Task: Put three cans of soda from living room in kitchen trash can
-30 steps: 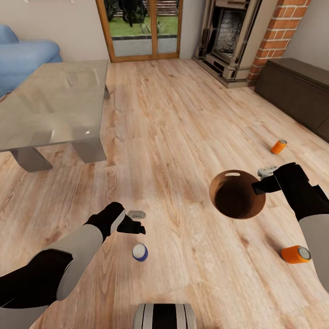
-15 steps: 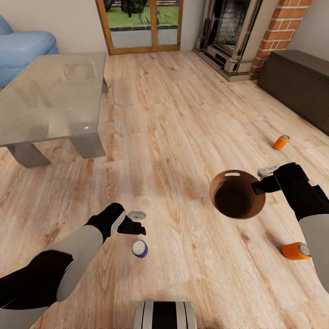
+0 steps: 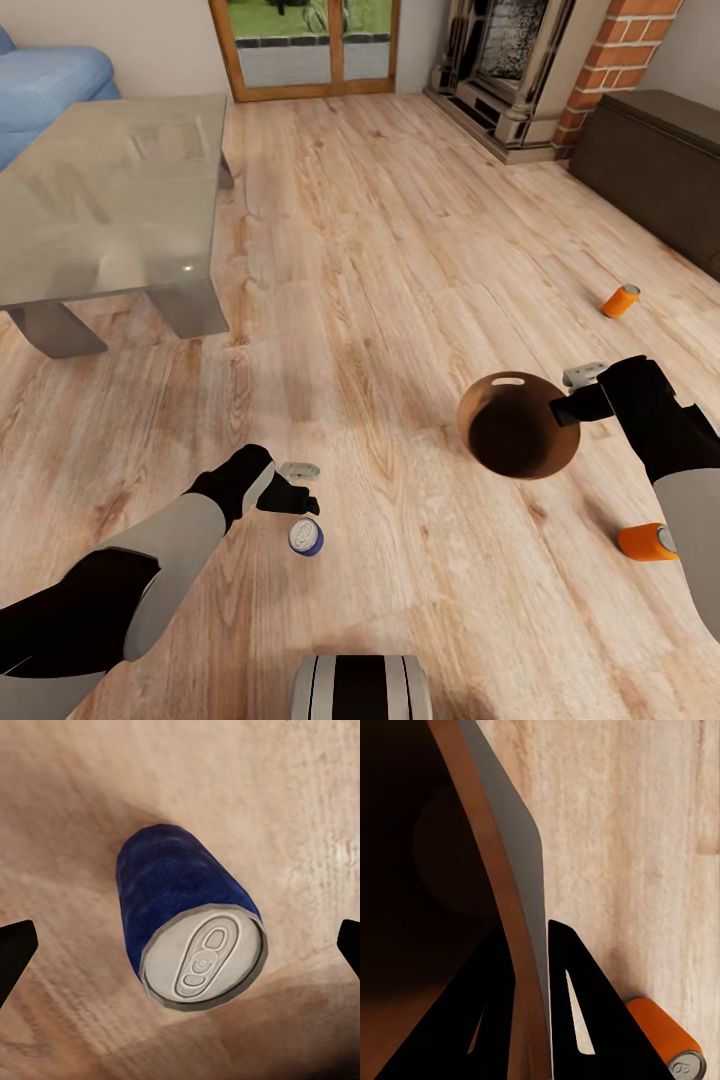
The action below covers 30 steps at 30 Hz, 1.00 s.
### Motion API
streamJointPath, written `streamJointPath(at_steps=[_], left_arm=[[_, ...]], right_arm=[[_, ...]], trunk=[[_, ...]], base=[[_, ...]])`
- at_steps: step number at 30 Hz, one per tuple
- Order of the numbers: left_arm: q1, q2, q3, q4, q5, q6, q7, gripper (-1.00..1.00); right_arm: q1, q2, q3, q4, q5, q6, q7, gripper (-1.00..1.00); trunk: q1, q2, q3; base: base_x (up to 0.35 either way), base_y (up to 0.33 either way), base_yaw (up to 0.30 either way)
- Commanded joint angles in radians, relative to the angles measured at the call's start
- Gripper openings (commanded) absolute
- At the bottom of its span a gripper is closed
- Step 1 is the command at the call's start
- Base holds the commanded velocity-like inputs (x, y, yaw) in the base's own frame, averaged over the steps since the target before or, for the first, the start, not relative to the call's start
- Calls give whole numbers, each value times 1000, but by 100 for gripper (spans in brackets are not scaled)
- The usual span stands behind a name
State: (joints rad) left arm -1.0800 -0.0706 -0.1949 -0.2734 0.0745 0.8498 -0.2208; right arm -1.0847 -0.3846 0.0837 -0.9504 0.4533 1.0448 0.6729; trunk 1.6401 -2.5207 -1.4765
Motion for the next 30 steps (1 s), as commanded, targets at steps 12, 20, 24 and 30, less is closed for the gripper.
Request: streamJointPath(at_steps=[12,20,24,30], left_arm=[[0,0,0,0,1,-1,1,100],[0,0,0,0,1,-2,1,100],[0,0,0,0,1,-2,1,100],[0,0,0,0,1,-2,1,100]], right_arm=[[-2,-2,-1,-9,-7,2,5,-100],[-19,-4,-1,-11,-7,2,5,-100],[-34,-4,-1,-10,-6,2,6,-100],[-57,-4,0,-10,0,2,7,-100]], trunk=[[0,0,0],[0,0,0],[0,0,0],[0,0,0]], base=[[0,0,0],[0,0,0],[0,0,0],[0,0,0]])
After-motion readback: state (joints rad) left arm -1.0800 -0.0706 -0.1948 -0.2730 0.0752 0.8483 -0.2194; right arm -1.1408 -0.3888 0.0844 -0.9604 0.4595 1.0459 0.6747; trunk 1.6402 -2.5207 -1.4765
